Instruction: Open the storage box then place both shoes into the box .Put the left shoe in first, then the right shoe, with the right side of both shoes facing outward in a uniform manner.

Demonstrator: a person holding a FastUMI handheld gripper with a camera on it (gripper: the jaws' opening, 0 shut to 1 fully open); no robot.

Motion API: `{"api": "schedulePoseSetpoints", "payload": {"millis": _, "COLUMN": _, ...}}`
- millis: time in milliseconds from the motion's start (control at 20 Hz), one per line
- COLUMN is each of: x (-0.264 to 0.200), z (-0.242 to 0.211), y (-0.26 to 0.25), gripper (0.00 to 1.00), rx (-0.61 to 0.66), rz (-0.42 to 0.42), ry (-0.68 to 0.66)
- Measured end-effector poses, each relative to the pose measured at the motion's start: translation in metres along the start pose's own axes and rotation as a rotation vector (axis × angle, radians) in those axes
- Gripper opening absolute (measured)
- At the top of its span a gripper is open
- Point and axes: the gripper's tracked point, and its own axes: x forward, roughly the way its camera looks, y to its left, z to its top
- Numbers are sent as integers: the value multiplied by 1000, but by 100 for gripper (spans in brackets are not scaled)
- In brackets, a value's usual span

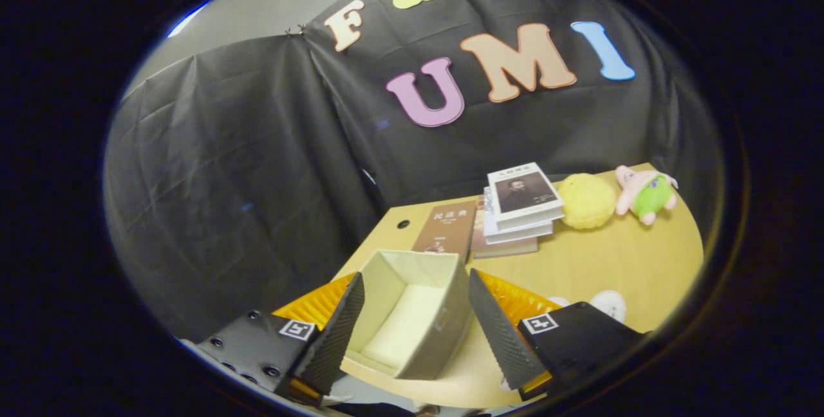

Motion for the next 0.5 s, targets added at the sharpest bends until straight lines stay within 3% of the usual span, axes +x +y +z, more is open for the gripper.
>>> {"api": "schedulePoseSetpoints", "payload": {"millis": 500, "x": -10, "z": -51, "y": -105, "gripper": 100, "rx": -15, "rz": -154, "ry": 84}}
